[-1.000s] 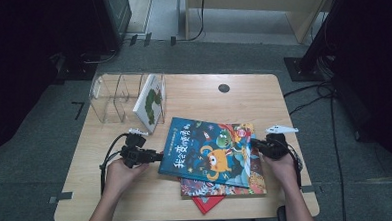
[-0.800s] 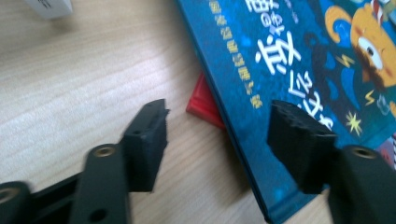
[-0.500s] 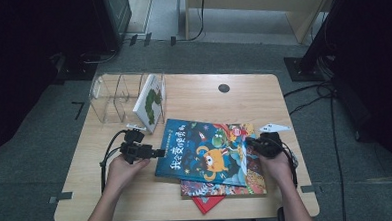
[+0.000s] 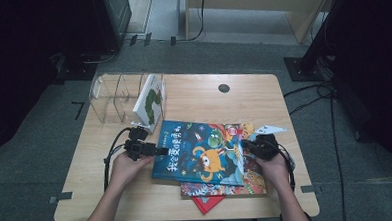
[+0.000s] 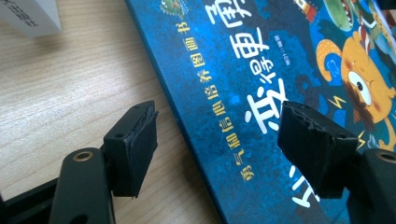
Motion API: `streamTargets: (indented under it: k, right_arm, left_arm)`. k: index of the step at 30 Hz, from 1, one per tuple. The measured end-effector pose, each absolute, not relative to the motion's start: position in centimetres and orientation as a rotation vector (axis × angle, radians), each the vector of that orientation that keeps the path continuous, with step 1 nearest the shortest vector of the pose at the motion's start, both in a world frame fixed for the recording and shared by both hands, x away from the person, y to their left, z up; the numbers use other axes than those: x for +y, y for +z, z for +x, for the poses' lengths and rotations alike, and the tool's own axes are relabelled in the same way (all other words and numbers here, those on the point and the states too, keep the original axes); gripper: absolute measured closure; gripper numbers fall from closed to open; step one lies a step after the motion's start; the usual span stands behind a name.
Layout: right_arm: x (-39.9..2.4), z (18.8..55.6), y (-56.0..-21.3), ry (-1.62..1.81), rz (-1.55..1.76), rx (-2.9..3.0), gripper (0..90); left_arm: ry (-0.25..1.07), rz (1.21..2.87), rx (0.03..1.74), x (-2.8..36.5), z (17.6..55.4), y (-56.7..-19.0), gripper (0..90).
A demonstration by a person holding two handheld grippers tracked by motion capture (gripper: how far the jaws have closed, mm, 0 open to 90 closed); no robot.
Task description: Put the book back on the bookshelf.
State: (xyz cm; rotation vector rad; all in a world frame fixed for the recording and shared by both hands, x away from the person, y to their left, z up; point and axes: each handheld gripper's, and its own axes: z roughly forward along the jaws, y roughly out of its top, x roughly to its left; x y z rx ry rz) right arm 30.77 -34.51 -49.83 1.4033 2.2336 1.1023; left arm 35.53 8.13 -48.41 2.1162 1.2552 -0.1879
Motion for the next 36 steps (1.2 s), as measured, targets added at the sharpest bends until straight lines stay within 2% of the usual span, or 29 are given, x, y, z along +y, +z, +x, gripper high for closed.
streamTargets:
  k: [23, 36]
  right_arm:
    - [-34.1, 27.9, -50.0, 1.106, 1.392, 2.242, 90.0]
    - [-34.1, 28.0, -50.0, 1.126, 1.406, 2.271, 90.0]
  left_arm:
    - [-0.27, 2.144, 1.263, 6.5, 36.6, -49.3, 29.9]
    - [-0.28, 2.146, 1.277, 7.1, 36.2, -47.2, 36.1]
